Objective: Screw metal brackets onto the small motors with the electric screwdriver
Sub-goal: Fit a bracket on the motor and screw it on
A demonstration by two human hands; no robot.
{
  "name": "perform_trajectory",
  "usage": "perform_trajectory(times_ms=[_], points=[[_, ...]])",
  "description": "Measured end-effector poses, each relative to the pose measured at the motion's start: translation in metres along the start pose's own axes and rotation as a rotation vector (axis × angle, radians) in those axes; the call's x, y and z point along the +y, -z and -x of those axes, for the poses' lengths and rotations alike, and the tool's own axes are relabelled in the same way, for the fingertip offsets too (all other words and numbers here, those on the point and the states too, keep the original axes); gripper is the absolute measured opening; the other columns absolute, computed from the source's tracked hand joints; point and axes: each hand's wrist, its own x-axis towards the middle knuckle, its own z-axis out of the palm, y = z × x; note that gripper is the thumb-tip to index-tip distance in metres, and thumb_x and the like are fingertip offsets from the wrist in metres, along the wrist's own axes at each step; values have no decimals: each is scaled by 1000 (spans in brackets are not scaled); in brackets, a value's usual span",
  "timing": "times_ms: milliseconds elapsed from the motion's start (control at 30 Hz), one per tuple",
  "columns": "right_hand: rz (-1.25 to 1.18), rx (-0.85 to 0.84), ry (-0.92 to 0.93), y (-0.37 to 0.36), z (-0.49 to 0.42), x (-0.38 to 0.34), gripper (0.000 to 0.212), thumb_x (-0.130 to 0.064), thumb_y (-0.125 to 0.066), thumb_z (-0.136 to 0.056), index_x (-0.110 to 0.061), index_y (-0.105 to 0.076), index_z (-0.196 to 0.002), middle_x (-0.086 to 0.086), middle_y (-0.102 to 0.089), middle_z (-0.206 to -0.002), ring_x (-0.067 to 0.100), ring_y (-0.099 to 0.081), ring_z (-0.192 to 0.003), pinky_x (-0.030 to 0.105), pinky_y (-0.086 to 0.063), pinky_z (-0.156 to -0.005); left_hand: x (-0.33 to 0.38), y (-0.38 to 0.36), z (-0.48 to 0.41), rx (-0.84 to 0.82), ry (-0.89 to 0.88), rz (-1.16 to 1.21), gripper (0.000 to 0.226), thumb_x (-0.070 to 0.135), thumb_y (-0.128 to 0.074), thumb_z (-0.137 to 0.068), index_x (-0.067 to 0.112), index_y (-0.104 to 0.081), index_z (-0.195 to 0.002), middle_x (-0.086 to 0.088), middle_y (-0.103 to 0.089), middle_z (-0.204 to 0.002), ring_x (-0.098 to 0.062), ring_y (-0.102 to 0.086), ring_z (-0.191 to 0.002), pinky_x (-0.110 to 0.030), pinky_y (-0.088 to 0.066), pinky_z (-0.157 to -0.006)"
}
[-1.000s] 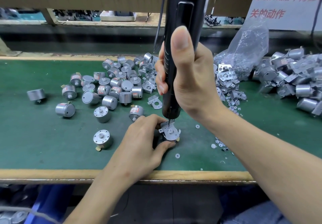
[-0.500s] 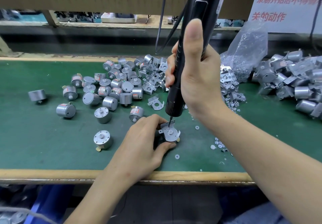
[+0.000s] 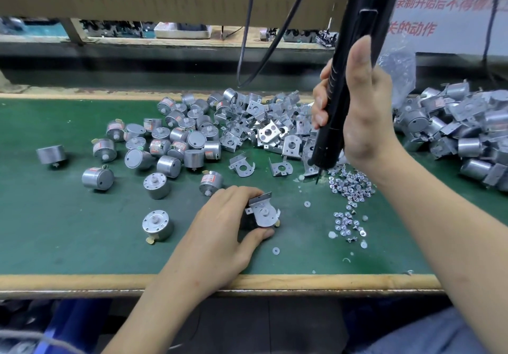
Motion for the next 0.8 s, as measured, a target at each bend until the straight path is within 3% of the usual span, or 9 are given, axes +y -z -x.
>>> perform_trajectory(times_ms=[367, 567, 700, 800], points=[[43, 55, 12, 21, -7, 14, 73, -85, -66, -65, -14, -54, -77, 1, -52, -56, 17, -46, -44, 25, -40, -47, -2, 0, 1, 10, -13, -1, 43, 35, -76, -83, 28, -56, -120, 20, -56, -106, -2, -50, -98, -6, -32, -86], [62, 74, -7, 24, -7, 17, 76, -87, -65, -63, -13, -52, -76, 2, -51, -56, 19, -46, -44, 27, -40, -49, -1, 0, 1, 11, -13, 3, 43, 35, -77, -83, 28, -56, -120, 30, -46, -98, 13, -43, -90, -5, -32, -82], [107, 100, -8, 25, -7, 18, 61, -72, -61, -83, -12, -51, -76, 4, -50, -54, 18, -45, -42, 26, -39, -47, 0, 1, 1, 13, -16, 13, 43, 34, -77, -83, 28, -57, -120, 33, -44, -96, 16, -43, -90, -4, -31, -81], [131, 112, -6, 24, -8, 18, 52, -63, -52, -83, -11, -51, -75, 5, -50, -54, 19, -44, -42, 26, -39, -47, 0, 1, 1, 14, -16, 17, 43, 33, -77, -83, 27, -57, -121, 33, -44, -95, 17, -43, -90, -4, -32, -81]])
